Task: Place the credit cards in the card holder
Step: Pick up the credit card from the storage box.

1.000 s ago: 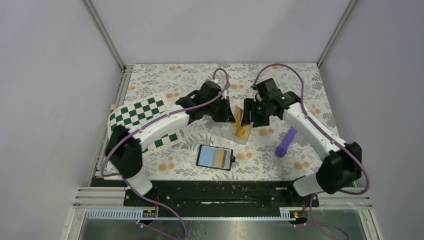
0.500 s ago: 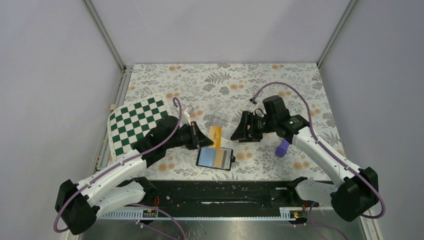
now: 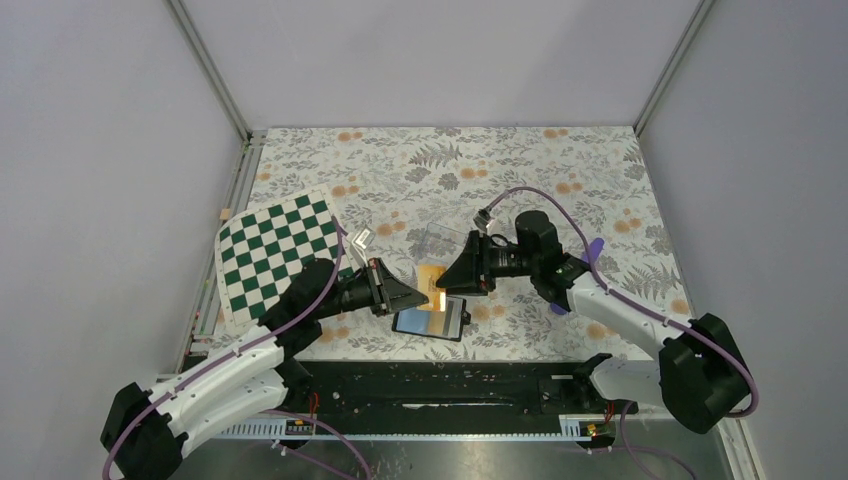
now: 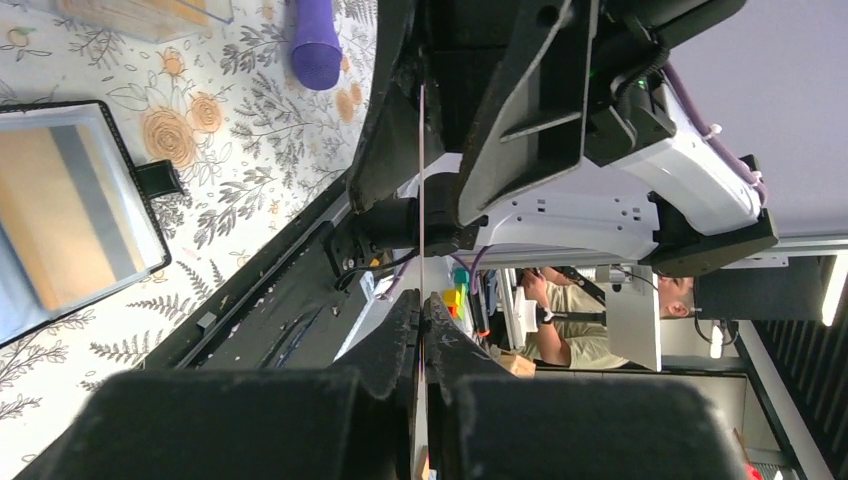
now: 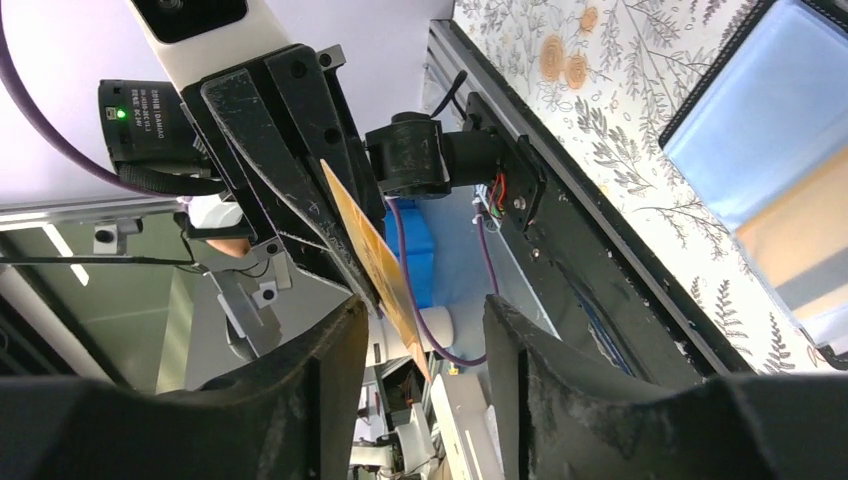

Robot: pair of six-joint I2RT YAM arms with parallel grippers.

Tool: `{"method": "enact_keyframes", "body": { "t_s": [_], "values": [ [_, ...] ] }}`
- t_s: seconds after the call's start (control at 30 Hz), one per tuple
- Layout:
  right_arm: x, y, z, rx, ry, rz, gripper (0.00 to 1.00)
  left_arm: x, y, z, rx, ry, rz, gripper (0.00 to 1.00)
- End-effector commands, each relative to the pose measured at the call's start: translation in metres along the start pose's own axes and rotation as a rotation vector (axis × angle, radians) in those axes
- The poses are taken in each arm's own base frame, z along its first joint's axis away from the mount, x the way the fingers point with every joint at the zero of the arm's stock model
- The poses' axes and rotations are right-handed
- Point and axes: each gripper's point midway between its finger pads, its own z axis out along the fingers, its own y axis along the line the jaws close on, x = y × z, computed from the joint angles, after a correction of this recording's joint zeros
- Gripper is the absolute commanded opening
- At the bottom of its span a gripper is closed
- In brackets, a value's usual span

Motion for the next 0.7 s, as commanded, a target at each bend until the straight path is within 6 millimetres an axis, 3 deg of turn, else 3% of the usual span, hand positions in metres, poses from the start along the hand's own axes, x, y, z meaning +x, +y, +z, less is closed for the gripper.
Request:
{"method": "enact_keyframes", "body": {
  "t_s": [0.0, 0.13, 0.3, 0.33, 0.43, 0.53, 0.67],
  "values": [
    [0.0, 0.024, 0.002, -0.102, 0.031, -0.039, 0.51, -0.005, -0.029, -0.001, 0.114, -0.008, 0.025, 0.0],
    [-0.001, 0.035, 0.001, -0.163, 0.029, -0.047, 0.41, -0.005, -0.027, 0.002, 0.11, -0.003, 0.016, 0.0],
    [0.004, 0.039, -0.001, -0.192, 0.058, -0.043, 0.13, -0.009, -0.02, 0.005, 0.083, -0.023, -0.002, 0.0],
    [0.006, 0.039, -0.001, -0.189, 0.059, -0.044, 0.03, -0.01, -0.019, 0.006, 0.08, -0.025, -0.006, 0.04],
    [0.007, 0.036, -0.002, -0.178, 0.053, -0.049, 0.0, -0.007, -0.011, 0.009, 0.047, -0.011, -0.035, 0.25],
    [0.009, 0.011, -0.001, -0.057, 0.043, -0.039, 0.0, -0.007, 0.009, 0.011, -0.05, -0.007, -0.043, 0.41],
    [0.011, -0.029, -0.005, 0.125, 0.002, -0.055, 0.0, -0.004, 0.056, 0.002, -0.301, 0.027, -0.052, 0.47]
  ]
}}
